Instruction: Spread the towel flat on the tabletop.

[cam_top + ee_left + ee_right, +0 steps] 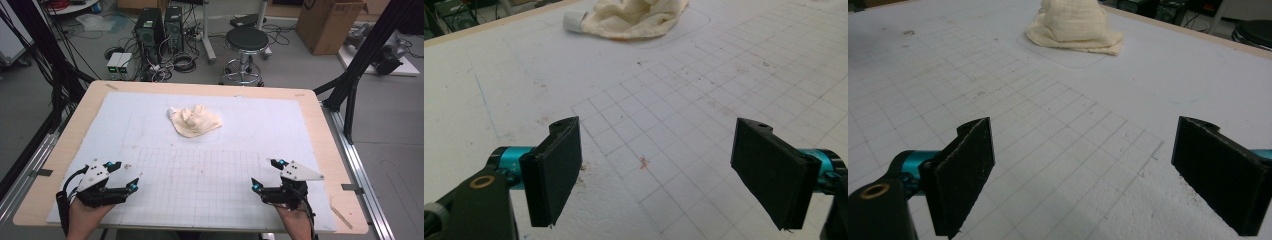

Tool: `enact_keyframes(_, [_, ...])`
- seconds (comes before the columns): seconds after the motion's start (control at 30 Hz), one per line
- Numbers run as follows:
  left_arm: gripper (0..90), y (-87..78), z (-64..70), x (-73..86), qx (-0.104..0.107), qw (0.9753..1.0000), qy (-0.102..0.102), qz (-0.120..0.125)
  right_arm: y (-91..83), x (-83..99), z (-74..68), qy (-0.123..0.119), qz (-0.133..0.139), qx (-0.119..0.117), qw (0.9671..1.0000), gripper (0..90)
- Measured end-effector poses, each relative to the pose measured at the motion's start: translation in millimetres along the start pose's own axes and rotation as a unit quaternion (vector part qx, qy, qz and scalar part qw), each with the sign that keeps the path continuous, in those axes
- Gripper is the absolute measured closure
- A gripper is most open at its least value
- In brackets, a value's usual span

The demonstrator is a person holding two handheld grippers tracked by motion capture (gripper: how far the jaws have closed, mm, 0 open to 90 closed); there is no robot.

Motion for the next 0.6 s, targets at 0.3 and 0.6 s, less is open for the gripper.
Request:
enact_keyframes(0.3, [21.0, 3.5, 0.6, 0.2, 0.003, 1.0, 0.001, -0.003, 0.7, 1.7, 2.9, 0.003, -0.003, 0.0, 1.0, 9.6])
enact_keyframes(0.6, [21.0, 2.7, 2.3, -0.3, 0.005, 1.0, 0.004, -0.001, 1.4, 1.7, 0.1, 0.003, -0.003, -0.002, 1.0, 9.5])
Point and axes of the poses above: each handheld gripper's, and its own axes: y roughly forward along the jaws, x roughly out of its underside, z roughly to its right, the point moved 8 cm from there along y, roughly forward along the jaws, and after that the axes turned 4 degrees about -x, right-handed, at the moved point
